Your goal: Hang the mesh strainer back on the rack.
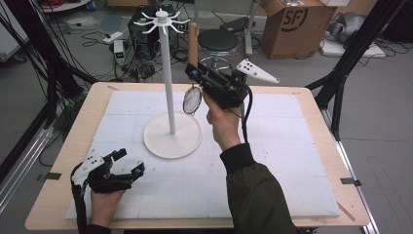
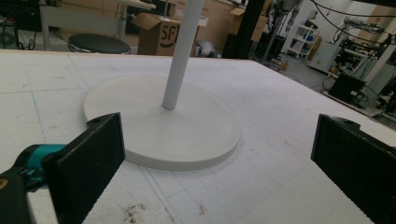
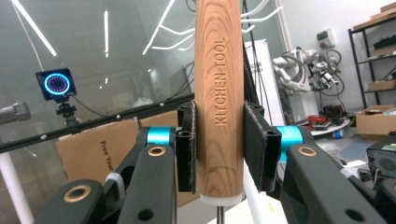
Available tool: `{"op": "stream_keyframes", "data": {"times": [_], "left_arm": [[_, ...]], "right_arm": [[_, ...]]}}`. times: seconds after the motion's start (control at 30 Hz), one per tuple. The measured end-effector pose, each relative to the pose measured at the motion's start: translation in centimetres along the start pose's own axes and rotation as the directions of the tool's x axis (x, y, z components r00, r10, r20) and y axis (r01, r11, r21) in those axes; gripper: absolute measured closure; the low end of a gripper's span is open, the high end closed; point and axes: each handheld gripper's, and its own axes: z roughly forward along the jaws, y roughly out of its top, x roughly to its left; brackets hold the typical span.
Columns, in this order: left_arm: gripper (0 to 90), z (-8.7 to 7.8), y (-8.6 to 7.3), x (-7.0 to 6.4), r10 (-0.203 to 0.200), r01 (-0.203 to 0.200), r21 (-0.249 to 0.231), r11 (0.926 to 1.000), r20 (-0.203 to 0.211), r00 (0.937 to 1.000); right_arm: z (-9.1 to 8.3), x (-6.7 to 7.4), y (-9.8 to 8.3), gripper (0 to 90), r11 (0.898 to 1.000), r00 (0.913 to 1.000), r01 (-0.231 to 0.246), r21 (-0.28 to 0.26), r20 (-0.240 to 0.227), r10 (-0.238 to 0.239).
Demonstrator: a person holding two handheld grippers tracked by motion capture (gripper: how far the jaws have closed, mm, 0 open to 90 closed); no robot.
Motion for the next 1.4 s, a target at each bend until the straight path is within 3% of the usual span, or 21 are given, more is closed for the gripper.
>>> {"op": "stream_keyframes", "data": {"times": [0.43,0.83,1.4], "left_arm": [[3.5,-0.4,-0.1,-0.1,0.002,-0.002,0.000,1.0000,-0.006,1.0000],[3.5,-1.1,-0.2,0.1,-0.005,0.005,-0.006,1.0000,-0.023,0.9997],[3.4,-1.4,-0.2,0.1,-0.002,0.002,-0.007,1.0000,-0.028,0.9996]], "right_arm": [[1.3,0.0,-0.6,68.0,0.999,0.9999,-0.002,0.041,-0.015,0.003],[2.2,-0.5,-0.9,68.0,0.999,0.9998,-0.010,0.046,-0.015,0.011],[2.8,-1.1,-1.1,67.0,0.996,0.9973,-0.064,0.070,-0.032,0.066]]}}
